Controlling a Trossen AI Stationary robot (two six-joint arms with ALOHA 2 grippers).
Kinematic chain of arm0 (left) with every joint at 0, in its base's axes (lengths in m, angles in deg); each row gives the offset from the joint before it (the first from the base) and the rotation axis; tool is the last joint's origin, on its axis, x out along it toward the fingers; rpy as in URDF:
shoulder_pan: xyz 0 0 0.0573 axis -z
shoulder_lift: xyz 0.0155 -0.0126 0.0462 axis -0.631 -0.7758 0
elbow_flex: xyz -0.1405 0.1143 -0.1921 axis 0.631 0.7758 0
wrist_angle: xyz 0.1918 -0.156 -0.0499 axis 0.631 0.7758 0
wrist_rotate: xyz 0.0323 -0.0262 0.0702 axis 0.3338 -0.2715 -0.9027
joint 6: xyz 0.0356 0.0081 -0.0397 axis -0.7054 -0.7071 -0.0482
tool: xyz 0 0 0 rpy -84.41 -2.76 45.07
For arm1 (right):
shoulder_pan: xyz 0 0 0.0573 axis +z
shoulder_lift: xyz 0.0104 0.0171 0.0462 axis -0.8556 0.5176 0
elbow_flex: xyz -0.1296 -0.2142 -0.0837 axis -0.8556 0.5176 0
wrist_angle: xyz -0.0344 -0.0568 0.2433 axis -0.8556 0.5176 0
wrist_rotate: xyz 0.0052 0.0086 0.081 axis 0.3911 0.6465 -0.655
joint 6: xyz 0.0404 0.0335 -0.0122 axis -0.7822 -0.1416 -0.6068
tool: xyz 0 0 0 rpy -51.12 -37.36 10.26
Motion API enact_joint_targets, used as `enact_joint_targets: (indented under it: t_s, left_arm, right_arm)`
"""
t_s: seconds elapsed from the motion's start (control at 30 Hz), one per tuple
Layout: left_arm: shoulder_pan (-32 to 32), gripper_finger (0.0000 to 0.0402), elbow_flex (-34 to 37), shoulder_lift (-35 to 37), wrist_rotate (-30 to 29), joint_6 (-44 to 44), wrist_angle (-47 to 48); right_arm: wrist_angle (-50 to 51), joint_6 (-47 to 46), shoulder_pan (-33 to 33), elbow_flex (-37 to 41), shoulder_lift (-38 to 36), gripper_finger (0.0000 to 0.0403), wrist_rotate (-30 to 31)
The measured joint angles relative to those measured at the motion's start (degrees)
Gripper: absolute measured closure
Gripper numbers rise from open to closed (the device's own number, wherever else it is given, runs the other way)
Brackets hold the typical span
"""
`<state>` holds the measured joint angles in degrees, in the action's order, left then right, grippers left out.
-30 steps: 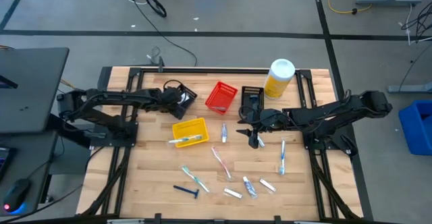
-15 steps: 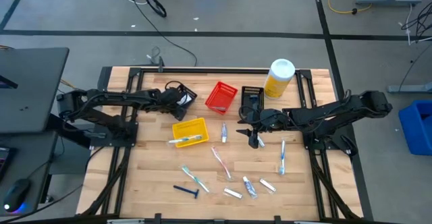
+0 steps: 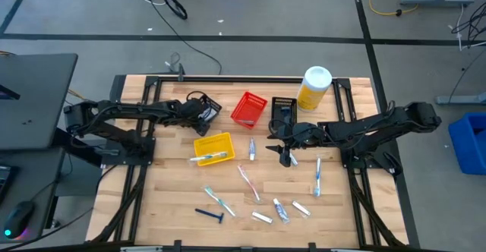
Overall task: Pick & Place Travel size toiletries
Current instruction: Put the green toothbrush into the yellow bin
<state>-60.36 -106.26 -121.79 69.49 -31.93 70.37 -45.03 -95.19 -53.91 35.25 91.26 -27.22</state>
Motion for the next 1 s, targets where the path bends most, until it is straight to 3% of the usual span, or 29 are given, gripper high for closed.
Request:
enact_joint_targets:
  t_s: [0.2, 0.47, 1.0]
  left_arm:
    - [0.02, 0.0222, -0.12, 0.0, -0.03, 0.02, -0.54]
    - [1.04, 0.0241, -4.23, 0.6, 2.38, -2.85, -1.91]
    - [14.82, 0.0251, -5.86, 0.59, 2.34, -12.87, -11.95]
  right_arm:
    - [0.01, -0.02, 0.0, 0.0, 0.0, 0.0207, 0.0]
    - [0.0, -0.02, 0.01, 0.0, 0.0, 0.0206, -0.03]
    - [0.17, -0.04, 0.01, 0.0, 0.0, 0.0206, -0.97]
